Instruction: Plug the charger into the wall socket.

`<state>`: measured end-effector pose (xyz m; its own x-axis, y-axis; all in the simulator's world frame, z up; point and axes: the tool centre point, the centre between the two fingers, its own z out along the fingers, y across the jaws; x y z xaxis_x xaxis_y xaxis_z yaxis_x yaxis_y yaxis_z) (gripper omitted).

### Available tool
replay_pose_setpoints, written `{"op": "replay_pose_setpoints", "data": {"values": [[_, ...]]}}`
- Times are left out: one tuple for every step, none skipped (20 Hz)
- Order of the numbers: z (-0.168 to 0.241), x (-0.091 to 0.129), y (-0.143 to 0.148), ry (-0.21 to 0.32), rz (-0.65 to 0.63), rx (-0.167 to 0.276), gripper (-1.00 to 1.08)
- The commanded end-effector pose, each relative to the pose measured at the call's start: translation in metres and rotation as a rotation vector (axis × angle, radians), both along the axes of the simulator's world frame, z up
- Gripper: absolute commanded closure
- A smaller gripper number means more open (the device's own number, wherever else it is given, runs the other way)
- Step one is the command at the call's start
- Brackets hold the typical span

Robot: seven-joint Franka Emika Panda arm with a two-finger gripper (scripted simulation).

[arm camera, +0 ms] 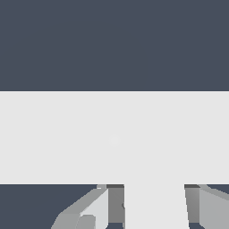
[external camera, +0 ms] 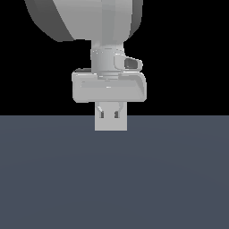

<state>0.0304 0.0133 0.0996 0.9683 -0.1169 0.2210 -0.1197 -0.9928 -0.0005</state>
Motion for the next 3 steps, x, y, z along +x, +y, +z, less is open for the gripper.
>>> {"op": "replay_pose_setpoints", "data": {"values": [[0.0002, 0.0022, -0.0001, 0.0, 0.0, 0.0, 1.08], [0.0004, 0.002, -0.0002, -0.001, 0.0, -0.001, 1.08], [0.0004, 0.0019, -0.0002, -0.001, 0.0, -0.001, 1.08]]}}
